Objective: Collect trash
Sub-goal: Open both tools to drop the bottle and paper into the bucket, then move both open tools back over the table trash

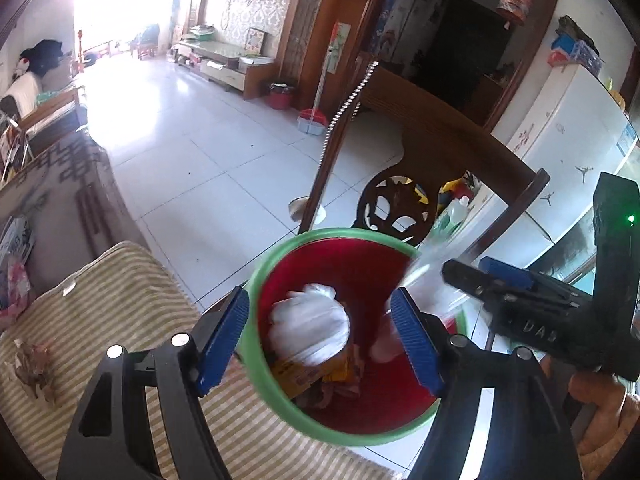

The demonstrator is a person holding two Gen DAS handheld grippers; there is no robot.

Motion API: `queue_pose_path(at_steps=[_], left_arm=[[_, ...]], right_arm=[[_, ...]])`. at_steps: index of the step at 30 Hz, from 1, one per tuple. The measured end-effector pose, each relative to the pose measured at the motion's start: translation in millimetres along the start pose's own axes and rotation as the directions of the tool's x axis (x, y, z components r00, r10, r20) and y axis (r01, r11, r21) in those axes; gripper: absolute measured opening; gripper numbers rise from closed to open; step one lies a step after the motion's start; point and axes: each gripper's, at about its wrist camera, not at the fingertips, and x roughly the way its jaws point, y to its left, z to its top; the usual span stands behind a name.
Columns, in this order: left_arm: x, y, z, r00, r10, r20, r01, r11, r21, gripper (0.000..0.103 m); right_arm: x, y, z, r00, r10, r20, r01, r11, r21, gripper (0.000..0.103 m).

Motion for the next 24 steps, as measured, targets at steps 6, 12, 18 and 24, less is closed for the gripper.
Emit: queue_pose_path(at_steps=[6, 12, 18, 24], left_arm=[[-23.9, 32.4, -15.0, 0.998, 0.063, 0.021, -0.061, 0.996, -0.067, 0.070], [-54.7, 74.1, -35.8, 0.986, 0.158, 0.044, -0.151, 0.979, -0.136, 0.070], [-102.0, 140.7, -67.1, 0.960, 0.272, 0.059, -0.248, 0.933, -0.262, 0.070], [-142.1, 209.7, -108.6, 0.932, 0.360, 0.032, -0.322, 0.868, -0.378, 0.070]], right_arm=[[1.8, 18.3, -0.4, 1.000, 0.026, 0.002, -0.026, 1.000, -0.011, 0.067], [10.1, 56.4, -5.2, 0.997, 0.068, -0.027, -0.070, 0.995, -0.065, 0.067], [12.5, 120.6, -21.6, 0.990, 0.124, -0.063, -0.133, 0.977, -0.164, 0.067], [15.6, 184.7, -50.8, 0.978, 0.162, -0.132, -0.192, 0.949, -0.250, 0.071]])
